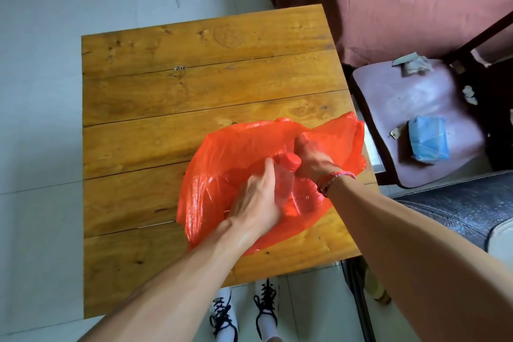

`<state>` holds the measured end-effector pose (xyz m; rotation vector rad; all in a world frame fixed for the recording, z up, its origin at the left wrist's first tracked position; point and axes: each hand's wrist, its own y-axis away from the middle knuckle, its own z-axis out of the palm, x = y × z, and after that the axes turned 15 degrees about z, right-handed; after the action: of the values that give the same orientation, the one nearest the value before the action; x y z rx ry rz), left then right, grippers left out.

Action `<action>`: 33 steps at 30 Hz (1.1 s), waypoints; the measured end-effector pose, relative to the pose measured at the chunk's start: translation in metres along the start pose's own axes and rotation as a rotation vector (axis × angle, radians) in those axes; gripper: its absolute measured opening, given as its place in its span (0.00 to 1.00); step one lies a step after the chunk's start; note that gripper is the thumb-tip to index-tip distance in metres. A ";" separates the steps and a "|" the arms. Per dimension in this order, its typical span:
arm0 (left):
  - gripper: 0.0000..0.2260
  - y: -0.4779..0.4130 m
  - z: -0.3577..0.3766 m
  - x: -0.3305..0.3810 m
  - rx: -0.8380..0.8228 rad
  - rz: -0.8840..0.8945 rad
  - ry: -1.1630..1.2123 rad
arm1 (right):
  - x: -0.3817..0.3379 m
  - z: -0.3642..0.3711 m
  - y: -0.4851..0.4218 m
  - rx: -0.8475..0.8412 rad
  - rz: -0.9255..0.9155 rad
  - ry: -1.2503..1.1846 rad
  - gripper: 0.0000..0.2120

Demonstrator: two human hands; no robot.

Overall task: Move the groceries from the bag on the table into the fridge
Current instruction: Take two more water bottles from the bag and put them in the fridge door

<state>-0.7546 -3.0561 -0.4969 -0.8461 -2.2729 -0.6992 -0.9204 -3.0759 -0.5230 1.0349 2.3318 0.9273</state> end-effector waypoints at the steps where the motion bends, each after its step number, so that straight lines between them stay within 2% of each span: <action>1: 0.35 0.005 -0.002 0.001 -0.006 0.010 -0.018 | 0.000 0.001 0.004 0.010 -0.014 0.006 0.16; 2: 0.34 0.009 -0.004 0.002 0.011 0.010 0.001 | -0.001 0.001 0.008 0.025 -0.032 0.013 0.16; 3: 0.28 0.014 -0.009 0.005 0.050 0.014 0.043 | -0.004 0.001 0.014 0.030 -0.044 0.016 0.18; 5: 0.12 0.021 -0.023 0.010 0.098 -0.029 0.076 | -0.006 0.002 0.023 0.041 -0.099 0.015 0.24; 7: 0.08 0.025 -0.038 0.012 0.147 -0.068 0.074 | -0.005 0.000 0.035 0.036 -0.140 0.047 0.25; 9: 0.10 0.026 -0.051 0.011 0.253 -0.049 0.058 | -0.003 0.000 0.051 -0.006 -0.126 0.063 0.26; 12: 0.14 0.026 -0.070 0.009 0.360 0.017 0.013 | 0.001 0.007 0.071 -0.063 -0.090 0.106 0.39; 16: 0.15 0.025 -0.090 0.004 0.393 0.058 -0.020 | 0.004 0.007 0.099 -0.018 -0.206 0.158 0.39; 18: 0.15 0.024 -0.095 0.001 0.385 0.042 -0.046 | 0.005 0.005 0.114 0.029 -0.260 0.176 0.42; 22: 0.23 0.022 -0.101 -0.003 0.420 0.031 -0.081 | 0.007 0.009 0.133 0.053 -0.241 0.135 0.48; 26: 0.26 0.025 -0.105 0.002 0.398 0.057 -0.075 | 0.010 0.003 0.144 0.094 -0.222 0.055 0.38; 30: 0.20 0.036 -0.106 0.007 0.410 0.135 -0.041 | 0.010 0.000 0.151 0.182 -0.304 -0.065 0.38; 33: 0.25 0.046 -0.107 0.012 0.397 0.157 -0.018 | 0.009 -0.009 0.156 0.267 -0.361 -0.182 0.36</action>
<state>-0.6912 -3.0907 -0.4042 -0.8237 -2.2243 -0.1601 -0.8562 -2.9947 -0.4052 0.7189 2.4165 0.3780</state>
